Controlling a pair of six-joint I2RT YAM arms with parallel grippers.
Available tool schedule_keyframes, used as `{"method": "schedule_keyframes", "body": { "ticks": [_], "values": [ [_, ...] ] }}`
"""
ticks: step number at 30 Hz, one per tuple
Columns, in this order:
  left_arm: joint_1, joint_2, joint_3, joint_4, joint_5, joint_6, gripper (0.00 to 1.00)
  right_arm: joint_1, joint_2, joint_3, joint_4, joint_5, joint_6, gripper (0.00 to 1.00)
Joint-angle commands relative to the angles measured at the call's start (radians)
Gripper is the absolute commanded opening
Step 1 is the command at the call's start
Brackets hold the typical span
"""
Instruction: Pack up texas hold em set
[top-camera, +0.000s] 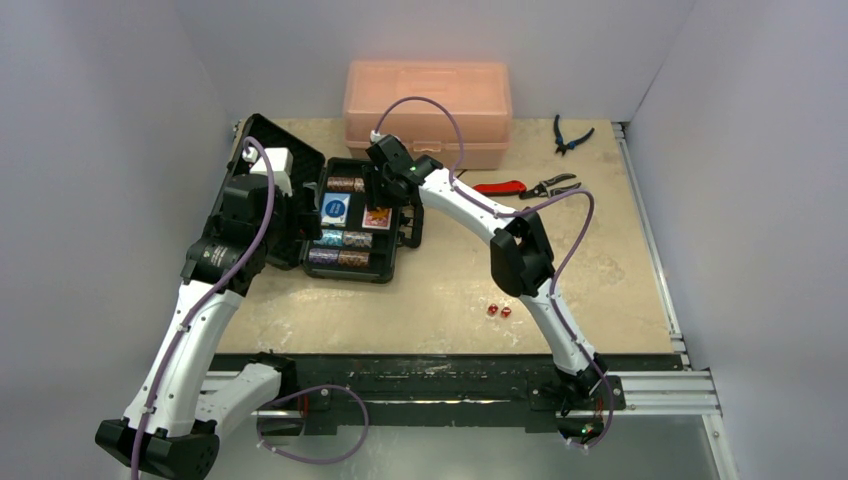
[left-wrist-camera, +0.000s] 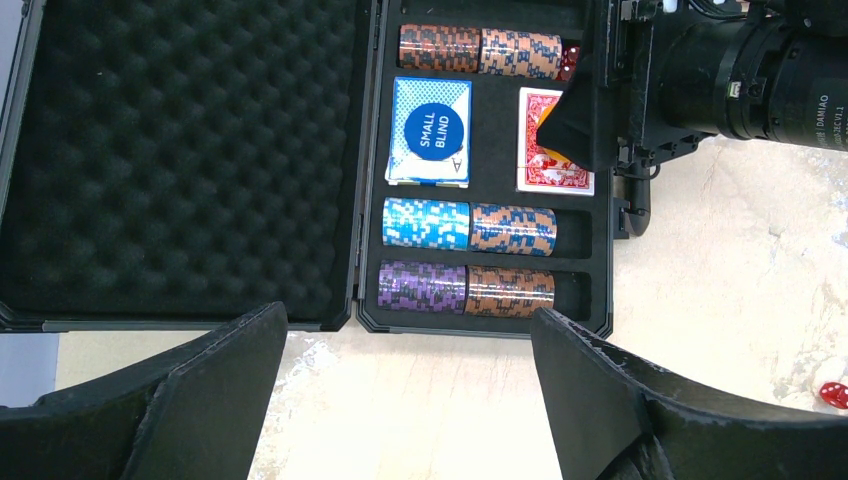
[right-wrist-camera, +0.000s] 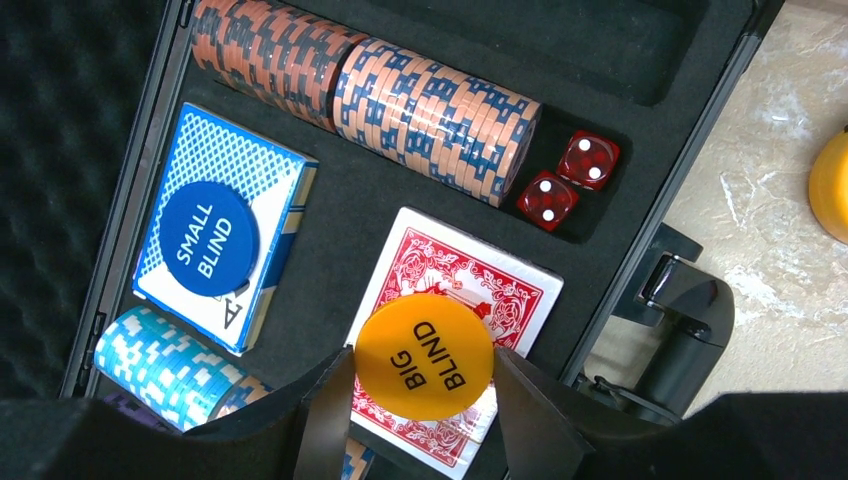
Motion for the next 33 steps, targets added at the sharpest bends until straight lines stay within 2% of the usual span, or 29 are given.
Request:
{"method": "schedule_keyframes", "body": {
  "ticks": [1,7,19,33],
  "values": [
    [-0.007,-0.017,0.001,0.027,-0.011,-0.010,0.92,0.008,0.001,-0.003,0.035,-0.016,0.009,0.61],
    [-0.007,-0.017,0.001,0.028,-0.011,-0.009,0.92,0.009,-0.004,-0.011,0.055,-0.027,0.006,0.73],
    [-0.007,-0.016,-0.001,0.029,-0.014,-0.008,0.92,0.009,-0.078,-0.029,0.063,-0.010,-0.022,0.74],
    [-0.008,-0.016,-0.005,0.029,-0.012,-0.005,0.93,0.005,-0.479,-0.460,0.129,0.173,-0.021,0.75]
  ]
}}
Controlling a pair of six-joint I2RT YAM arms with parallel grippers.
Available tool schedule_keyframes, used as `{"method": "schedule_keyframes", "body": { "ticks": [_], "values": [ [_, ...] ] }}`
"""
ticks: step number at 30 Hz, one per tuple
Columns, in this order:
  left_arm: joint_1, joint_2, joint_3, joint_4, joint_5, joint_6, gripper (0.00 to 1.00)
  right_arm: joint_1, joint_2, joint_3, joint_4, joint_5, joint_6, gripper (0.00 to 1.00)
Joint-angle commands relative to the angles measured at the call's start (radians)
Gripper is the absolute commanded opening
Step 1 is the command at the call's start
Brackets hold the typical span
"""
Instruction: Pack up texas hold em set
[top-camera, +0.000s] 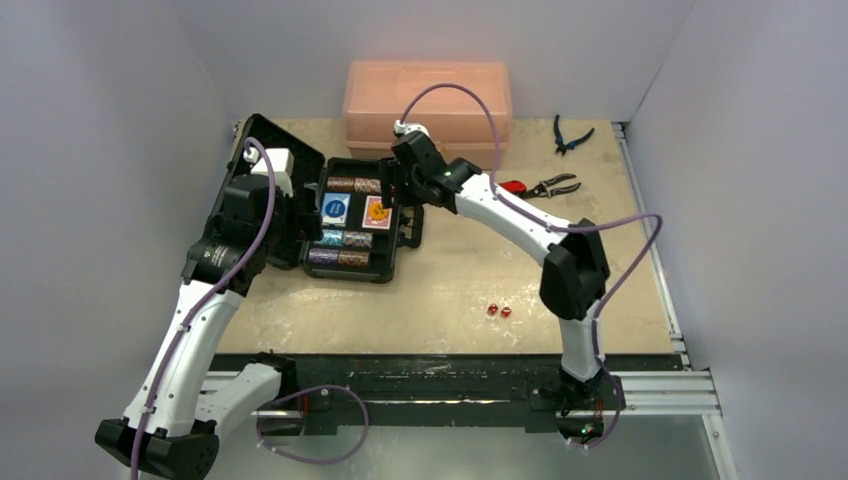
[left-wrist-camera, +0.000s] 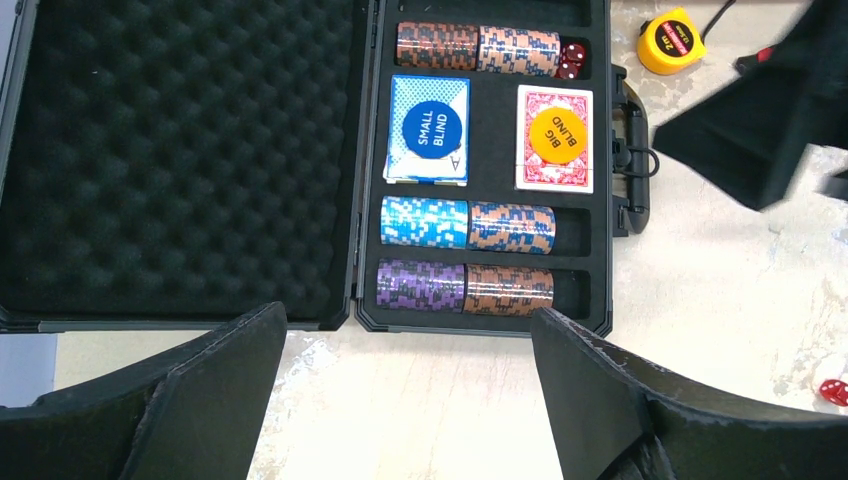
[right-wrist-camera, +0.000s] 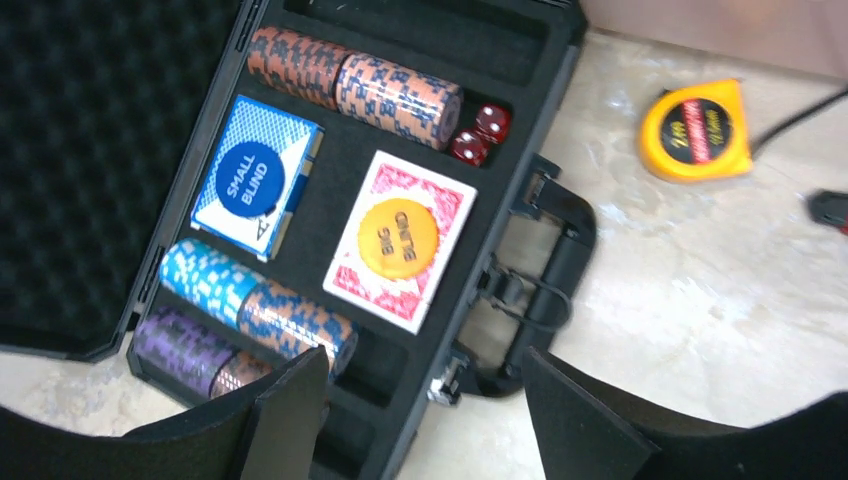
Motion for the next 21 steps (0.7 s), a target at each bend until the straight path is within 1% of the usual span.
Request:
{"method": "schedule_keyframes", "body": {
  "ticks": [1,6,11,21],
  "values": [
    [-0.005,-0.016,-0.003,0.028,-0.012,-0.005,0.93,0.002,-0.163,-0.146,0.032,0.110,0.005,0.75],
    [-0.008,-0.017,-0.003,0.030,-0.012,-0.004,0.93,-0.010,-0.341,-0.337,0.023,0.189,0.019,0.76],
    [-0.010,-0.013,-0.003,0.029,-0.010,-0.004,0.93,-0.043,-0.490,-0.493,0.005,0.227,0.045,0.76],
    [-0.010,0.000,-0.006,0.031,-0.024,-0.001,0.93,-0.064,-0.693,-0.697,-0.050,0.290,0.173,0.80]
  ]
}}
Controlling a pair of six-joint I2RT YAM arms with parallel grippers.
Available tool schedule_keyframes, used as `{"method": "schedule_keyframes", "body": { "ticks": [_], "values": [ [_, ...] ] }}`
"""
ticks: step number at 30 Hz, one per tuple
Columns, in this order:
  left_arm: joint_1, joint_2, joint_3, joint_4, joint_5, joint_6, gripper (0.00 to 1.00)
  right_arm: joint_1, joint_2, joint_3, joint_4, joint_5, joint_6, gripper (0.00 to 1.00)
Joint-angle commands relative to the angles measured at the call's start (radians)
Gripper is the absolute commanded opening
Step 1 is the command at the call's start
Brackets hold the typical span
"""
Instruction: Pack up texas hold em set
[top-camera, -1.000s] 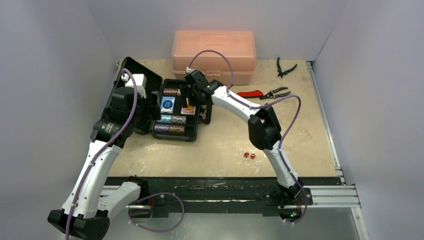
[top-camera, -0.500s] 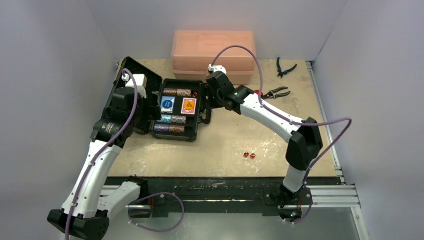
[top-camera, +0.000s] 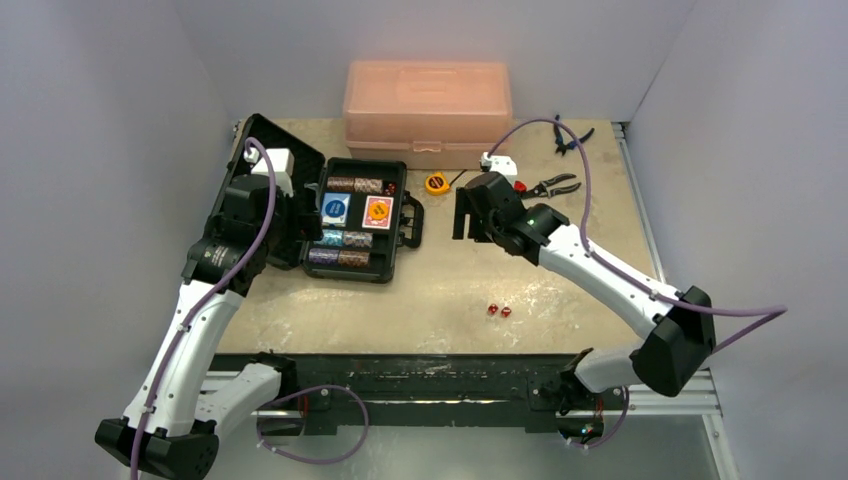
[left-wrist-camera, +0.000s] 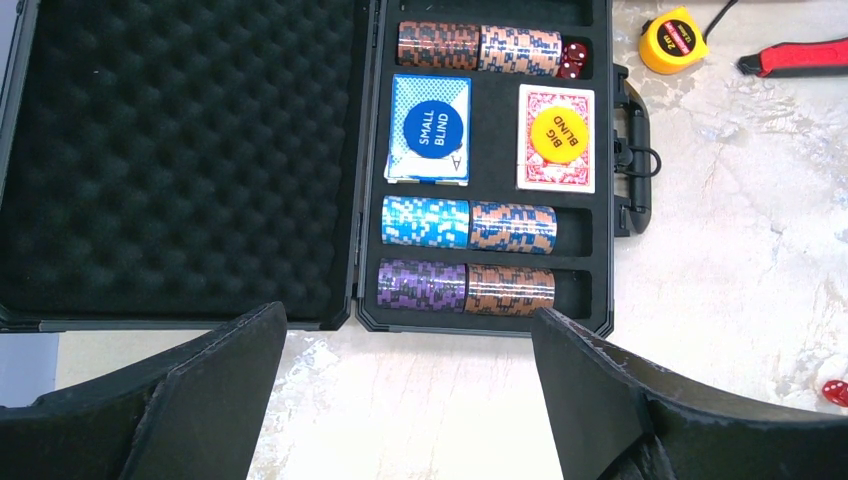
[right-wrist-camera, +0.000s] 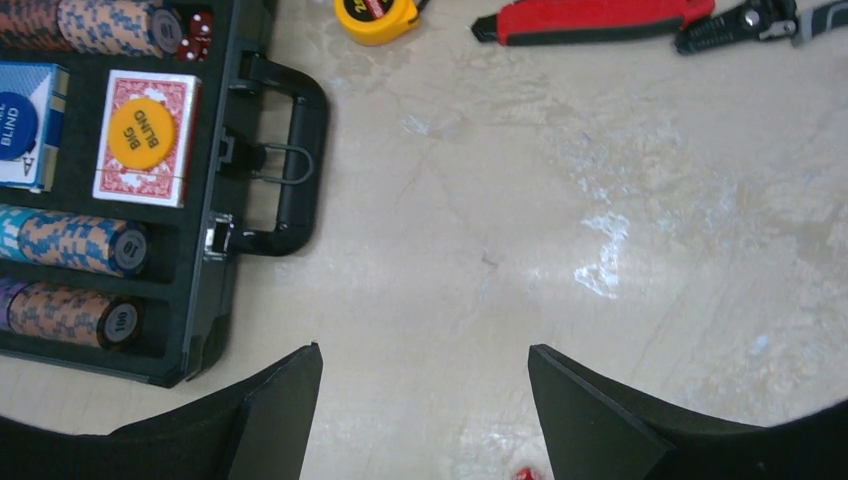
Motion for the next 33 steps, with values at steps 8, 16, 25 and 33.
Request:
{"method": "schedule_keyframes", "body": {
  "ticks": [8,16,25,33],
  "values": [
    [-0.007,0.016,-0.005,0.032,-0.033,0.005,0.93,-0.002,-0.163,-0.171,-0.069,0.097,0.167,0.98],
    [-0.007,0.037,-0.005,0.034,-0.039,0.009,0.93,-0.003,-0.221,-0.255,-0.060,0.118,0.236,0.99],
    [-0.007,0.053,-0.003,0.032,-0.040,0.012,0.93,-0.027,-0.267,-0.327,-0.085,0.090,0.341,0.99],
    [-0.006,0.060,0.000,0.032,-0.028,0.010,0.93,-0.033,-0.247,-0.365,-0.180,0.075,0.451,0.99]
  ]
}}
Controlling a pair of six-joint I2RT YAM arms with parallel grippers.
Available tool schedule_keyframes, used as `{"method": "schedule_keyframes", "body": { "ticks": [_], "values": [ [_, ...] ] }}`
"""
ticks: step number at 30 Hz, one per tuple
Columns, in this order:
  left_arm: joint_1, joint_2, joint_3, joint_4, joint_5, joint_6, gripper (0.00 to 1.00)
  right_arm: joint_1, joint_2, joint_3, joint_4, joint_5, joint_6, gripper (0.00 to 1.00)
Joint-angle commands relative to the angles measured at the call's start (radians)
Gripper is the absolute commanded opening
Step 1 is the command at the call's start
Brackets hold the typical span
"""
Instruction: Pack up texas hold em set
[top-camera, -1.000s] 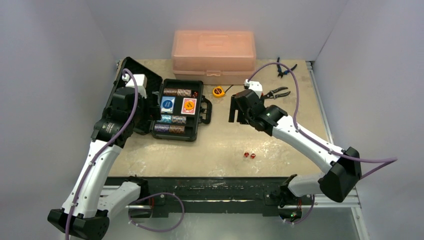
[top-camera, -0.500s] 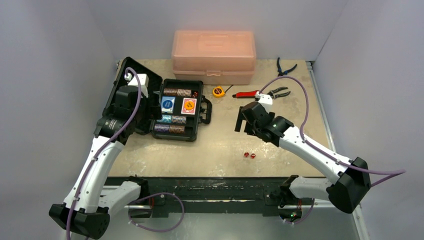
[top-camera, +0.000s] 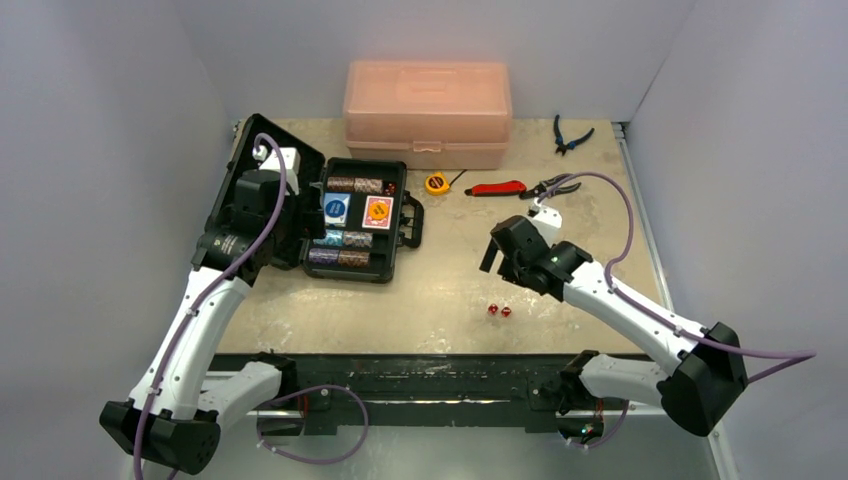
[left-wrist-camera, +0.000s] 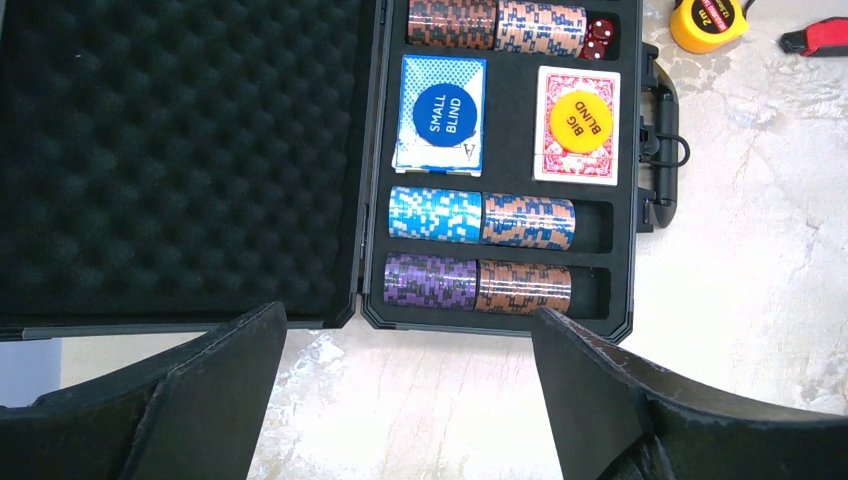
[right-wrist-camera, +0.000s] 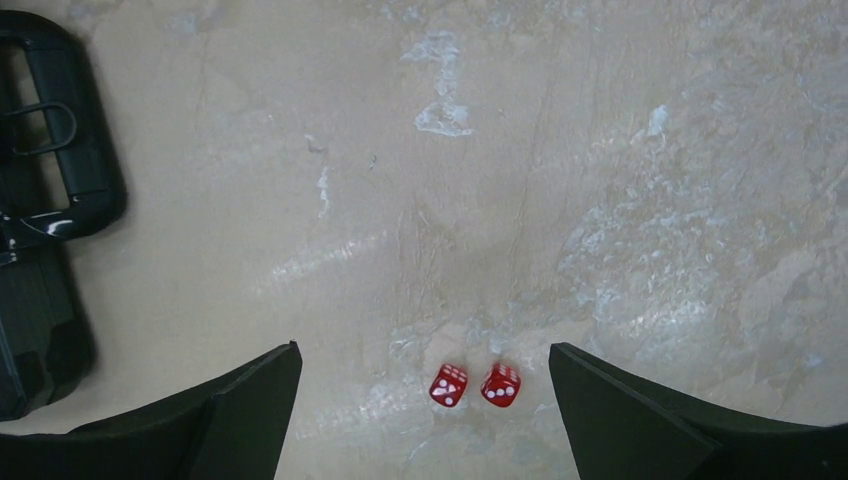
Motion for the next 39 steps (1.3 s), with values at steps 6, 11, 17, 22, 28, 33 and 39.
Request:
{"method": "schedule_keyframes", "body": {
  "ticks": [6,11,17,22,28,33,39],
  "values": [
    [-0.003,-0.001,0.002,0.032,0.004,0.009,0.92,-0.002,0.082,-0.012,-0.127,-0.023,0.141,0.99],
    [-0.003,-0.003,0.003,0.032,0.012,0.007,0.92,-0.002,0.125,-0.016,-0.153,-0.026,0.175,0.96],
    [-0.003,-0.009,0.003,0.032,0.016,0.005,0.92,-0.002,0.153,-0.033,-0.129,-0.055,0.190,0.93],
    [-0.003,-0.014,0.003,0.031,0.018,0.006,0.92,-0.002,0.180,-0.050,-0.117,-0.063,0.197,0.90],
    [-0.003,-0.019,0.002,0.032,0.018,0.006,0.92,-0.001,0.194,-0.065,-0.108,-0.065,0.208,0.84],
    [-0.003,-0.023,0.002,0.032,0.018,0.006,0.92,-0.001,0.185,-0.093,-0.103,-0.073,0.231,0.71],
    [-0.004,-0.024,0.001,0.032,0.018,0.005,0.92,-0.002,0.185,-0.140,-0.072,-0.079,0.239,0.59]
  ]
}}
